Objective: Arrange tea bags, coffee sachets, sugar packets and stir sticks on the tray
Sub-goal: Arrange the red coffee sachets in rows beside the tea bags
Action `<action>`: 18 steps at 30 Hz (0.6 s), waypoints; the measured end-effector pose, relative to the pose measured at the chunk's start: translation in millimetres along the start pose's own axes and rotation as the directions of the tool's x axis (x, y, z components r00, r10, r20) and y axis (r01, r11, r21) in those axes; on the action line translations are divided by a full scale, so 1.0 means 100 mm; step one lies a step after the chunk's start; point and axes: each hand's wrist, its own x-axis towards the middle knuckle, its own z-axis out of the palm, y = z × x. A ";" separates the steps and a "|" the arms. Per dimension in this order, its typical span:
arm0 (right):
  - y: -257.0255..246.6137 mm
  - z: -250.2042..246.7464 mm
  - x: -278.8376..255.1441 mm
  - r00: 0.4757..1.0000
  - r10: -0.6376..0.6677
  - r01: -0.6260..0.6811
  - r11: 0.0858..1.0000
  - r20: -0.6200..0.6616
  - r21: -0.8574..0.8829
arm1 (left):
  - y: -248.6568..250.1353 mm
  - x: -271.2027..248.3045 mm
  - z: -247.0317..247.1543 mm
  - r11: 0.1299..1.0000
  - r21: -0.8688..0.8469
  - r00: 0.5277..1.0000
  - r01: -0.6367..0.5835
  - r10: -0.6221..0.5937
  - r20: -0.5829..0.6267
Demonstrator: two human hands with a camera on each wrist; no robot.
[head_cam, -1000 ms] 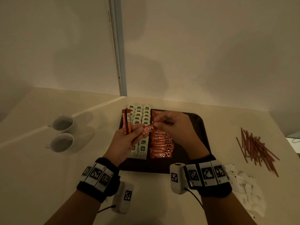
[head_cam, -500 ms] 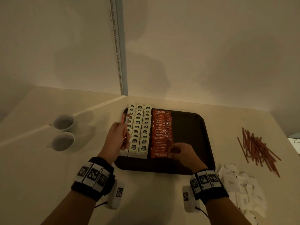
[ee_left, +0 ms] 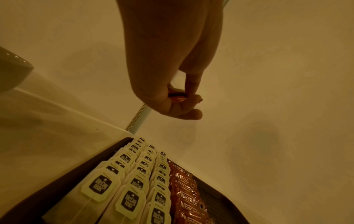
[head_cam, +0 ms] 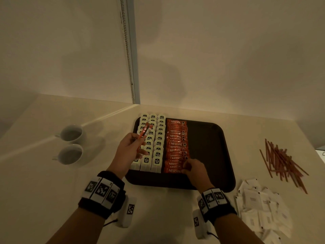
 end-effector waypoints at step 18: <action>-0.02 -0.03 -0.01 0.999 -0.008 0.012 0.997 -0.045 0.076 | 0.02 -0.09 0.05 0.970 0.040 0.970 -0.241 0.241 0.022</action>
